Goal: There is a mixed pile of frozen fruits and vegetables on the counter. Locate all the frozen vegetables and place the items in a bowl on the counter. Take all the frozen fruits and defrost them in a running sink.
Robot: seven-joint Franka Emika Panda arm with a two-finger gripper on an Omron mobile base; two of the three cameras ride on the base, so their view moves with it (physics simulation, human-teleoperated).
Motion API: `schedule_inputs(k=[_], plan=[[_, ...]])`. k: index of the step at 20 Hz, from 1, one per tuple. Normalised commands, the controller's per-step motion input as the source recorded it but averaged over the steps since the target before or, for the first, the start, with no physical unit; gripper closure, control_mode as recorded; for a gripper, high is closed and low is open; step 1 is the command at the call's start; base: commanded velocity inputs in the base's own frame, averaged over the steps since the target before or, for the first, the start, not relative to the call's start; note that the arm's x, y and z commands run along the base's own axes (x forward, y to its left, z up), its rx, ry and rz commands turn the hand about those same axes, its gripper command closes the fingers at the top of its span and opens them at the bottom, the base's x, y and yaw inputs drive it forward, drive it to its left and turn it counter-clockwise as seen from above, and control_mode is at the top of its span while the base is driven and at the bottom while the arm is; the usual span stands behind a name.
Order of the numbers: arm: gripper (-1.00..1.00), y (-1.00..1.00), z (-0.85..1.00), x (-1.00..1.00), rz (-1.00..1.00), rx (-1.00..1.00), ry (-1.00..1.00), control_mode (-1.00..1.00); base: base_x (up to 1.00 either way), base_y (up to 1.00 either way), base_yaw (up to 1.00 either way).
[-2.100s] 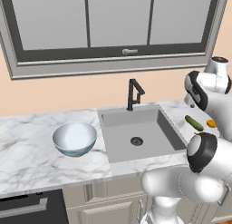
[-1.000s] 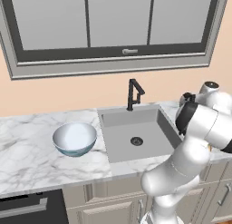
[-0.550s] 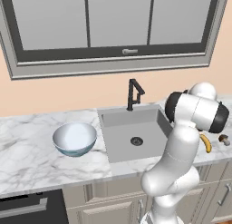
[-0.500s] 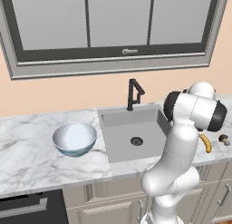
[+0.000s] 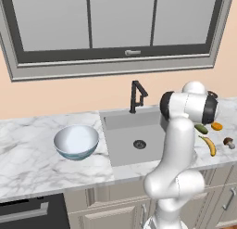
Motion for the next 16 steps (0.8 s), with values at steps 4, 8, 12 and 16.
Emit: schedule_inputs(k=[4, 8, 12, 16], plan=[[-1.0, -0.2, -0.2, 0.32, 0.06, 0.01, 0.0, -1.0, 0.0, 0.0, 0.0], [1.0, -0.07, -0.06, 0.09, 0.02, 0.0, 0.0, -1.0, 0.0, 0.0, 0.0], [1.0, 0.01, 0.0, 0.02, 0.0, 0.0, 0.0, -1.0, 0.0, 0.0, 0.0], [1.0, 0.16, 0.0, 0.0, 0.0, 0.0, 0.03, -1.0, 0.0, 0.0, 0.0]])
